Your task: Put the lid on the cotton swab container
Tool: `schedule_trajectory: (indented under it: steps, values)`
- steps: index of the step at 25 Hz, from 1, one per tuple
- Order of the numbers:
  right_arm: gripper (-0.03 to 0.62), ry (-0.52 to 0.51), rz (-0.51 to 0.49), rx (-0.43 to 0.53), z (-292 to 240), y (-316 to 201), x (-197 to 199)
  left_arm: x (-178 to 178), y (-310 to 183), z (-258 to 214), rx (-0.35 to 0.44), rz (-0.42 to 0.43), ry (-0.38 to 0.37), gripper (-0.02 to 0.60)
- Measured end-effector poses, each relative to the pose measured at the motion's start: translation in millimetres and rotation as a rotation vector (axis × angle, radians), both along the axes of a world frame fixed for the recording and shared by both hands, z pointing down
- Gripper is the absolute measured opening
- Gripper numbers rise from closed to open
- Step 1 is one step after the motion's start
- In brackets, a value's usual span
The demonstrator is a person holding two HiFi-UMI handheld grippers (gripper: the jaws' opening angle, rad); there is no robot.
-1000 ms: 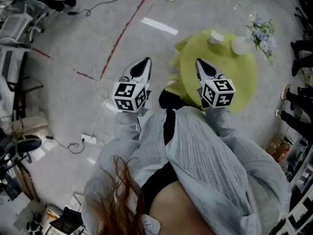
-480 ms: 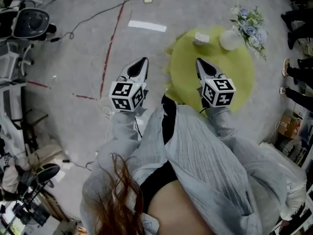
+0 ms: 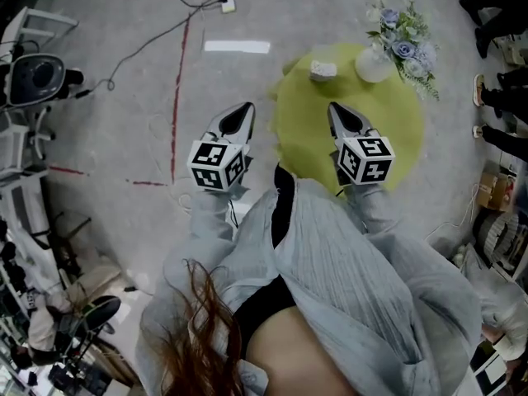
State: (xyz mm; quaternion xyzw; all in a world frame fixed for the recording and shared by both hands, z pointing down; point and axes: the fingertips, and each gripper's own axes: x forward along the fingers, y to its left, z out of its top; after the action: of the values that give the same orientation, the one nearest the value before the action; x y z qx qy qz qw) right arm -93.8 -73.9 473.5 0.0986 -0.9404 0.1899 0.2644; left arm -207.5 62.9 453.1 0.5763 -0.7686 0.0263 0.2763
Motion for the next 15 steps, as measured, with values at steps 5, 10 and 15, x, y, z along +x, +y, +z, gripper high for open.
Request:
schedule_trajectory:
  steps: [5, 10, 15]
  values:
    - [0.002, -0.001, 0.031, -0.004, 4.6, -10.5, -2.1, -5.3, -18.5, 6.0, -0.001, 0.044, 0.005, 0.018]
    - [0.002, -0.016, 0.062, 0.001, 0.4, -17.0, 0.8, -3.3, -41.9, 8.0, 0.026, 0.092, 0.044, 0.018]
    - [0.002, -0.034, 0.09, 0.006, -1.4, -24.7, 2.9, -1.5, -64.4, 10.3, 0.034, 0.138, 0.045, 0.018]
